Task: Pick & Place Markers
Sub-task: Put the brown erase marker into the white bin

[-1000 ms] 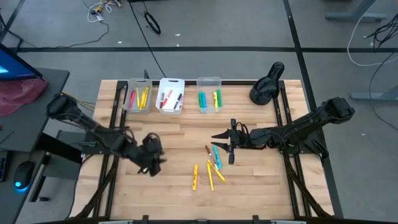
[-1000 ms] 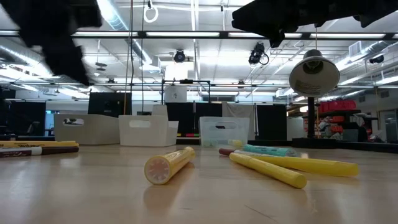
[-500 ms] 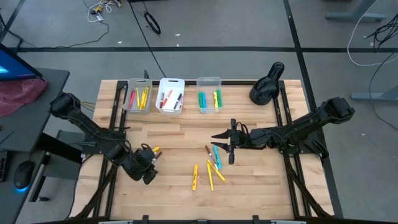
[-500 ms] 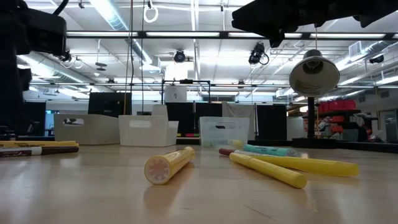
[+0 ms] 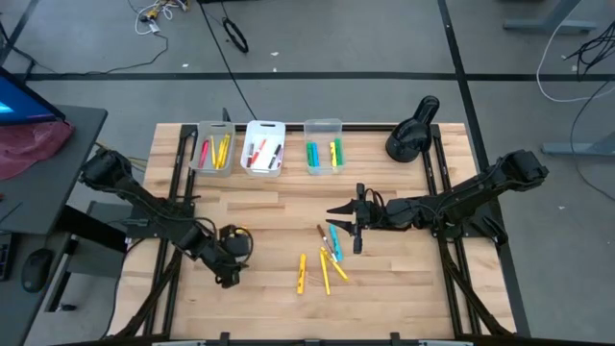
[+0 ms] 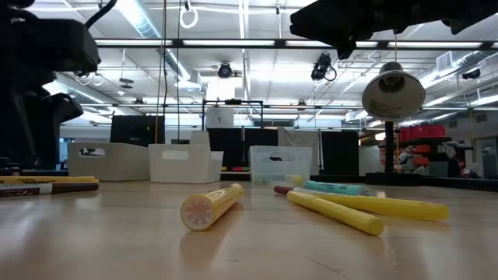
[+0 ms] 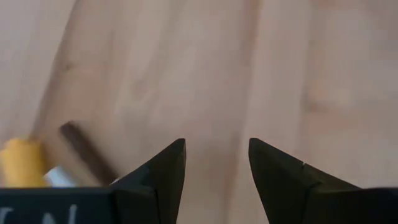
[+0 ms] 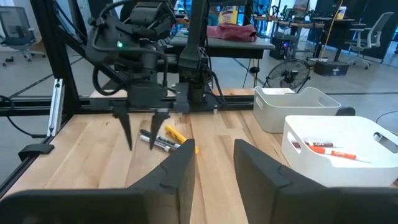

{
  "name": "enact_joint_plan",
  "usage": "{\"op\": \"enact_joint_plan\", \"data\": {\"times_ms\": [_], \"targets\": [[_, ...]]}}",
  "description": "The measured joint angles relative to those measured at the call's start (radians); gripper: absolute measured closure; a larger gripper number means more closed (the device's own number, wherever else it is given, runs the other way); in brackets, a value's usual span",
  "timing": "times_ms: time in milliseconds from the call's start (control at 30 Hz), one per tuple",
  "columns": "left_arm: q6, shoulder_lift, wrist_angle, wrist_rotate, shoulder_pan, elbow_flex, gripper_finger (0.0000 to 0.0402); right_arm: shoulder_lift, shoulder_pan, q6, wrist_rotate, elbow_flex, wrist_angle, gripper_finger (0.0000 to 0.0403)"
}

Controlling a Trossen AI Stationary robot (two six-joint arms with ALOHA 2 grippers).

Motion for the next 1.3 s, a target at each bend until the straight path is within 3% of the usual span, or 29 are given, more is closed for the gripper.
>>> {"op": "enact_joint_plan", "data": {"times_ms": [267, 467, 967, 1100, 1300], "targets": [[-0.032, 0.0, -0.07, -0.122, 0.011, 0.001, 0.0183, 0.0, 0.0, 0.0, 0.0, 0.0, 0.0, 0.0292], [-0.126, 0.021, -0.184, -0.143, 0.011, 0.001, 0.0182, 0.0, 0.0, 0.0, 0.0, 0.0, 0.0, 0.0292], [-0.18, 0.143, -0.099, -0.158, 0.009, 0.002, 0.0184, 0.0, 0.0, 0.0, 0.0, 0.0, 0.003, 0.0292], [-0.191, 0.146, -0.044, -0.164, 0.01, 0.001, 0.0211, 0.0, 0.0, 0.0, 0.0, 0.0, 0.003, 0.0292], [-0.184, 0.201, 0.042, -0.178, 0.017, 0.002, 0.0289, 0.0, 0.0, -0.001, 0.0, 0.0, 0.001, 0.0292]]}}
